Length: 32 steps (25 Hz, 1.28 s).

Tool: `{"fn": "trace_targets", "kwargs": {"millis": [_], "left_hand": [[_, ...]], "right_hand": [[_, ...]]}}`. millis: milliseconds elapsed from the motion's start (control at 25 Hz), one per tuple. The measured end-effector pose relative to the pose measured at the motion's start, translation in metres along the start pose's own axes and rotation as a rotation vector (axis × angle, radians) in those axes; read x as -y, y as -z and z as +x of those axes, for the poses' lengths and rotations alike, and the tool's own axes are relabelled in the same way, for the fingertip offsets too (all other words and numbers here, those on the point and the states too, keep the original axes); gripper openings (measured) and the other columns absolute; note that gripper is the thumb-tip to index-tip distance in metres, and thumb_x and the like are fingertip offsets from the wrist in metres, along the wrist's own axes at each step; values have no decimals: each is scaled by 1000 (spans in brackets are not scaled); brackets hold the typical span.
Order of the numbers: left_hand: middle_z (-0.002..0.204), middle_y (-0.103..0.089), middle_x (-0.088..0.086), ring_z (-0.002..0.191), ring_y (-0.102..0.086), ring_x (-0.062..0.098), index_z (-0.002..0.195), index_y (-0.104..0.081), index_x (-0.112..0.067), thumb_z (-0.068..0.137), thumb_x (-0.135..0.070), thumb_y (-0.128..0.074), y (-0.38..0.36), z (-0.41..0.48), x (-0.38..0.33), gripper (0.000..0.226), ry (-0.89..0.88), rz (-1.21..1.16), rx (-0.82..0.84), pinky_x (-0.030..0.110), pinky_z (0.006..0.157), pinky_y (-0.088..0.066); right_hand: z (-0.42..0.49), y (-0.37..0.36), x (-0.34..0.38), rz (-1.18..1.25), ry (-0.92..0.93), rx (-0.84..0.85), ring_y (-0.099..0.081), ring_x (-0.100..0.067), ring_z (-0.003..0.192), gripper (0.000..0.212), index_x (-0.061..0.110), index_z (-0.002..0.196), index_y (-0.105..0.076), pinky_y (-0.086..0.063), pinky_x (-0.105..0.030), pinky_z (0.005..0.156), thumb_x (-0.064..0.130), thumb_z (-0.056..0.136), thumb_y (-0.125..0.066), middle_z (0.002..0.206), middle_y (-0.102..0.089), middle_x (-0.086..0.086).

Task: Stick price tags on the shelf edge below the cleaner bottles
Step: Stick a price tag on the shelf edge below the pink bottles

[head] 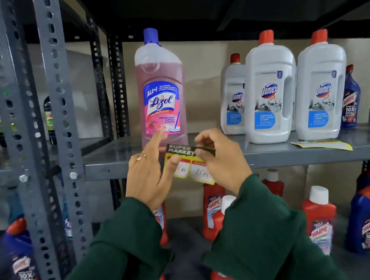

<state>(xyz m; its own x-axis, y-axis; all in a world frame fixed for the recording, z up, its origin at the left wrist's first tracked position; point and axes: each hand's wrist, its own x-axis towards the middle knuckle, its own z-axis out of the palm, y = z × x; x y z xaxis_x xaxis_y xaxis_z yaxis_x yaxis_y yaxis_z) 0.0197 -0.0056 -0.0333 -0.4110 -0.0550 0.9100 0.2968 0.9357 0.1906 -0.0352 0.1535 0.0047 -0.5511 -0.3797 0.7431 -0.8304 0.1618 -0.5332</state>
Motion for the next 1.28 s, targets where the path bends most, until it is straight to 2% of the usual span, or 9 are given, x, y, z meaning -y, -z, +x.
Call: {"fn": "trace_targets", "kwargs": {"millis": [80,160,240,320,440,640,880,1040,1280], "left_hand": [[112,-59,-4,97,-55,10,118,-53,-18,89,-41,-43,13,3,4,39,-81,-129,101,41,86,-44],[103,-62,-5,95,-54,6,96,-66,-10,86,-34,-45,24,0,12,33,-133,-129,147,33,84,-44],[106,-63,-4,101,-52,8,96,-66,-10,88,-36,-40,34,-5,16,38,-79,-111,188,24,89,-40],[115,-60,0,108,-51,15,99,-64,-8,90,-39,-34,37,-10,19,44,-40,-62,239,26,93,-38],[124,-57,8,109,-50,16,88,-65,-5,90,-32,-39,35,-12,22,38,-89,7,232,29,92,-39],[107,-64,4,94,-53,2,80,-69,-7,82,-7,-66,34,-11,17,4,2,-71,98,9,83,-37],[110,-65,6,98,-58,18,76,-69,-6,78,-7,-71,30,-17,18,3,-47,8,112,34,84,-46],[113,-64,9,101,-57,25,70,-67,-4,75,-8,-74,29,-17,15,9,-45,65,144,41,85,-47],[112,-65,11,97,-60,26,68,-66,-2,76,-4,-73,28,-17,12,10,-33,97,128,41,81,-49]], "right_hand": [[-14,-14,7,-15,144,46,-59,-18,85,16,12,89,-61,-46,-23,77,-2,80,-62,90,-64,-7],[-19,-24,6,-92,245,29,-59,-18,85,14,9,92,-65,-48,-29,79,5,79,-67,94,-65,-9],[-17,-29,0,-183,342,-30,-57,-19,89,11,7,89,-67,-48,-31,82,14,81,-64,98,-64,-12],[-17,-34,-6,-288,428,-55,-52,-19,95,22,4,80,-68,-46,-34,88,20,84,-53,97,-64,-15],[-18,-40,-10,-311,353,18,-52,-23,95,22,1,77,-68,-45,-39,90,17,83,-55,100,-63,-16],[-19,-36,-13,-252,271,40,-56,-19,94,10,2,79,-70,-47,-32,82,11,80,-67,105,-61,-12],[-22,-37,-15,-248,254,-32,-55,-12,90,13,1,71,-70,-45,-26,77,13,75,-73,103,-63,-9],[-22,-40,-19,-324,281,-45,-50,-8,92,13,2,65,-68,-36,-15,79,9,73,-75,104,-61,-10],[-24,-44,-14,-346,278,-74,-58,-19,86,15,0,63,-67,-42,-22,75,8,71,-76,100,-60,-13]]}}
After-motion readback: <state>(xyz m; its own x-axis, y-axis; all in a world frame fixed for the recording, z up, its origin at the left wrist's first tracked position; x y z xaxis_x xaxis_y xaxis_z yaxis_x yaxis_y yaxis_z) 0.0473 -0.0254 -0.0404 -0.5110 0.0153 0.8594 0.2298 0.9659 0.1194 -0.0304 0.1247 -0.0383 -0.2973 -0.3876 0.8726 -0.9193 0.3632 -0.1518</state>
